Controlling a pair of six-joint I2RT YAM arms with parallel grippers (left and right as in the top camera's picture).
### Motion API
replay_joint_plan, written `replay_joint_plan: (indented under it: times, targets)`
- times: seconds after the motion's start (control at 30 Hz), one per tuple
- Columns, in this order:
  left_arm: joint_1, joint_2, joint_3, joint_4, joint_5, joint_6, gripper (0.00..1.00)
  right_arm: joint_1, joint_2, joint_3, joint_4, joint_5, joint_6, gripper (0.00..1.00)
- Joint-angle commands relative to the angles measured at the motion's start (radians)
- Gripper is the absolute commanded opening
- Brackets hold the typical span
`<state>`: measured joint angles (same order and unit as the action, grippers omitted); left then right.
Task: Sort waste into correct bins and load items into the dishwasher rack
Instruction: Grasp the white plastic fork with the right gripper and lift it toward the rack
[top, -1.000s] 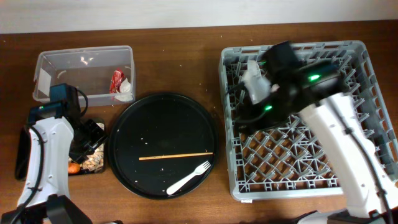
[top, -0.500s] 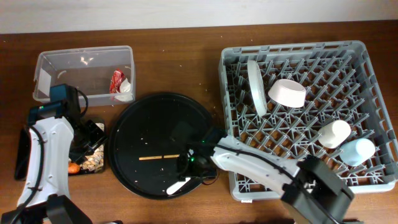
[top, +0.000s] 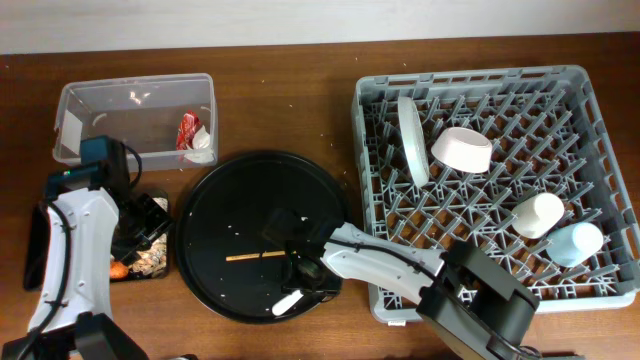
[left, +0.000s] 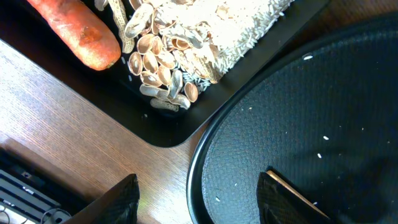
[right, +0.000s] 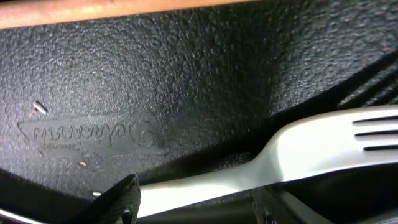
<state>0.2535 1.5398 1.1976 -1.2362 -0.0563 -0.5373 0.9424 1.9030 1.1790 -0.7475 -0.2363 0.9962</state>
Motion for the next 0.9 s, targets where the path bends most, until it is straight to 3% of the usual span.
replay_joint_plan:
  times: [0.0, 0.07, 0.13, 0.7, 0.87]
  targets:
    - [0.0, -0.01, -0.04, 0.009, -0.004, 0.016, 0.6, 0.005, 0.018, -0.005, 0.004, 0.161, 0.012, 0.57]
    - [0.0, -0.01, -0.042, 0.012, -0.004, 0.016, 0.6, 0.005, 0.018, -0.005, 0.005, 0.187, 0.011, 0.36]
    - [0.0, -0.01, -0.042, 0.012, -0.004, 0.016, 0.6, 0.005, 0.018, -0.005, 0.004, 0.189, 0.011, 0.31]
    - [0.0, -0.01, -0.042, 0.012, -0.004, 0.016, 0.6, 0.005, 0.005, 0.01, -0.009, 0.169, 0.007, 0.05]
    - [0.0, -0.01, -0.042, 0.012, -0.004, 0.016, 0.6, -0.023, -0.084, 0.071, -0.106, 0.206, -0.049, 0.04]
